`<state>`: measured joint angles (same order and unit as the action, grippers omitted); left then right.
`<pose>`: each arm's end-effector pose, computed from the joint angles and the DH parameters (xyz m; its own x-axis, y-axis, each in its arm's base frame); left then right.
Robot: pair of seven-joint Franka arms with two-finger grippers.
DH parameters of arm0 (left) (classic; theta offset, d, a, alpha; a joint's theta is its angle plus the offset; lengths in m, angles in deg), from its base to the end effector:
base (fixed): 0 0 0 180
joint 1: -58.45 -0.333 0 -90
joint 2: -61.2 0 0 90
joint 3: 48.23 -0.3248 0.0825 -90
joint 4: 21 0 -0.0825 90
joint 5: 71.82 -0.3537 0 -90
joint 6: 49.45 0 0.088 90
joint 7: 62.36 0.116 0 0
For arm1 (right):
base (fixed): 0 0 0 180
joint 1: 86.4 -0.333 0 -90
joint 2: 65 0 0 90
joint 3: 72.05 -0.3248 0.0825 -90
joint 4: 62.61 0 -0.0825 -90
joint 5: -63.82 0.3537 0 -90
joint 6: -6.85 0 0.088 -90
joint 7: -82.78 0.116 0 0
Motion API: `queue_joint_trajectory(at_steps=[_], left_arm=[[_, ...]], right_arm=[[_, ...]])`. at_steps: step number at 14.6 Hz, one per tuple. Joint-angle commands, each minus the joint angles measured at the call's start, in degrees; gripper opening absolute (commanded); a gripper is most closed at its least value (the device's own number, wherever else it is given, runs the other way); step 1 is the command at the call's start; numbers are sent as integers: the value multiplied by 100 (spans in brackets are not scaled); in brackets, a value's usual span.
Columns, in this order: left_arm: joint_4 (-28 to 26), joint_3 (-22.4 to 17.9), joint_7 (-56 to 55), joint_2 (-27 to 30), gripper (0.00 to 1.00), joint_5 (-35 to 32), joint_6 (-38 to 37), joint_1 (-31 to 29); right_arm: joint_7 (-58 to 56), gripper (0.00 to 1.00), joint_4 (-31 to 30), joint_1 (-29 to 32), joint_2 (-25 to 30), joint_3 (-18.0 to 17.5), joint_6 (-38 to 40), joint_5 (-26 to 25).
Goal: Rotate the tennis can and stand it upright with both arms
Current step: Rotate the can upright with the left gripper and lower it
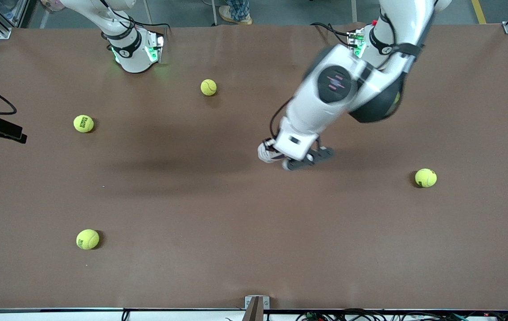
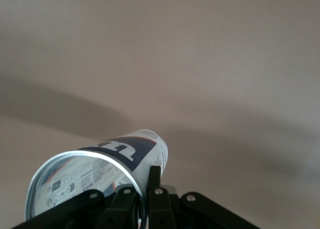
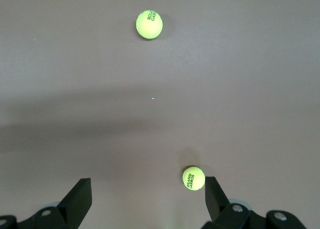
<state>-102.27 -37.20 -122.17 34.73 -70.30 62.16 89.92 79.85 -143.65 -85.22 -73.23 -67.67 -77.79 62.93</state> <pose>0.5123 -0.4402 0.4527 0.9443 0.3239 -0.0585 0.3287 -0.9369 0.1192 0.5565 -0.0527 0.6072 0.9956 -0.0471 -0.0815 -0.0454 -0.9987 0.0223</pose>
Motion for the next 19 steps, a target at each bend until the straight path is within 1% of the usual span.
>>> queue_joint_trajectory(at_steps=[1,3,4,5,7,8,11,12,13,16,17,19], left_arm=[[497,-118,-863,-481,0,-1115,-244,727],[620,-145,-1059,-736,0,-1329,-253,1026],[673,-267,-1129,-867,0,-1399,-253,1228],[717,-503,-1217,-982,0,-1505,-253,1509],[770,-1004,-1271,-1184,0,-1497,-227,1993],[788,-1076,-1262,-1255,0,-1497,-184,2073],[797,-1077,-1244,-1282,1,-1488,-96,2074],[797,-1077,-1236,-1273,4,-1488,-78,2074],[797,-1068,-1236,-1264,12,-1471,-8,2056],[788,-1059,-1227,-1247,47,-1453,81,2030],[796,-1059,-1227,-1229,51,-1453,81,2030],[797,-1050,-1227,-1168,52,-1322,72,1978]], right_arm=[[-85,100,-754,22,672,-51,-193,-61],[-85,100,-1132,31,1006,-51,-333,-79],[-85,100,-1264,22,1138,-60,-360,-79],[-85,100,-1344,31,1235,-69,-360,-79],[-85,100,-1432,22,1411,-95,-317,-79],[-94,100,-1520,22,1507,-104,-316,-79],[-94,100,-1617,22,1701,-104,-308,-79],[-94,100,-1609,31,1710,-95,-316,-79],[-94,100,-1617,39,1710,-95,-325,-79],[-85,100,-1617,40,1702,-86,-369,-70],[-94,100,-1617,40,1702,-86,-404,-70],[-129,100,-1609,40,1702,-86,-483,-70]])
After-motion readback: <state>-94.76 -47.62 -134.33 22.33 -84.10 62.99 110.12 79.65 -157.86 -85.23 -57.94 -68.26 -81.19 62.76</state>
